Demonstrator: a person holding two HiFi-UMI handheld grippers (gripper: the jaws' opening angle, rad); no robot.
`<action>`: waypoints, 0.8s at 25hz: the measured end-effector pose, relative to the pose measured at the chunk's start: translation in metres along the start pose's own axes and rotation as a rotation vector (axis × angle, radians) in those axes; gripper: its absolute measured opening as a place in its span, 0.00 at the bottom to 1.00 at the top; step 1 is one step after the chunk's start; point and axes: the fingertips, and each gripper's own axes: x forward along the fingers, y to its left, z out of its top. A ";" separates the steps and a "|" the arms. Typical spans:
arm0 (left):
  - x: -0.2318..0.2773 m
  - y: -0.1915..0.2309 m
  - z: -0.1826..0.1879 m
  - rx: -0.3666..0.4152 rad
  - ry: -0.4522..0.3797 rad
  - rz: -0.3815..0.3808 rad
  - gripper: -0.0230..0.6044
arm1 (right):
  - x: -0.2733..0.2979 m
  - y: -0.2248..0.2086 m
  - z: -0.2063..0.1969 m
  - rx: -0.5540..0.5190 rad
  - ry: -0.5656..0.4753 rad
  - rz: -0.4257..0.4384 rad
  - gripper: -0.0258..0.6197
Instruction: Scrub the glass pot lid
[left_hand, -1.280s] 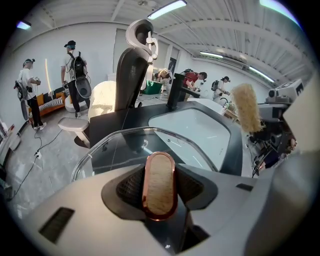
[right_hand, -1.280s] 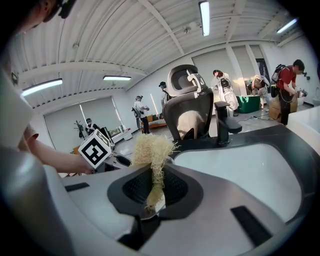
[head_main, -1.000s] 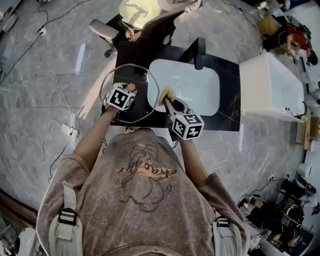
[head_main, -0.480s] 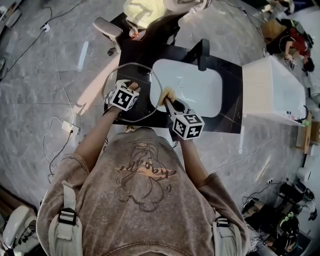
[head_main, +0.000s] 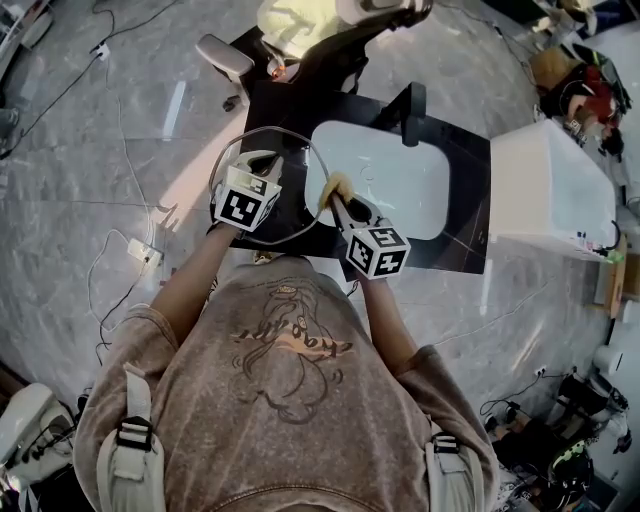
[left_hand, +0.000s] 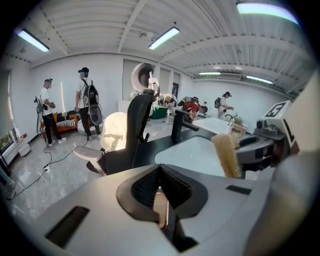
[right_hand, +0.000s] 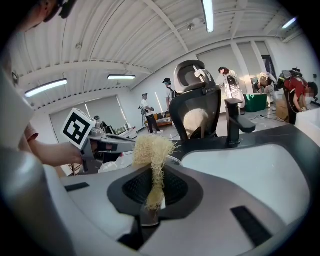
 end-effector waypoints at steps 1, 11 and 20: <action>-0.004 -0.002 0.005 -0.004 -0.020 -0.003 0.06 | -0.001 0.002 0.004 -0.005 -0.008 0.002 0.10; -0.067 -0.035 0.063 -0.007 -0.321 -0.111 0.06 | -0.029 0.033 0.066 -0.139 -0.209 0.004 0.10; -0.115 -0.040 0.091 -0.001 -0.539 -0.113 0.06 | -0.062 0.049 0.106 -0.232 -0.388 -0.030 0.10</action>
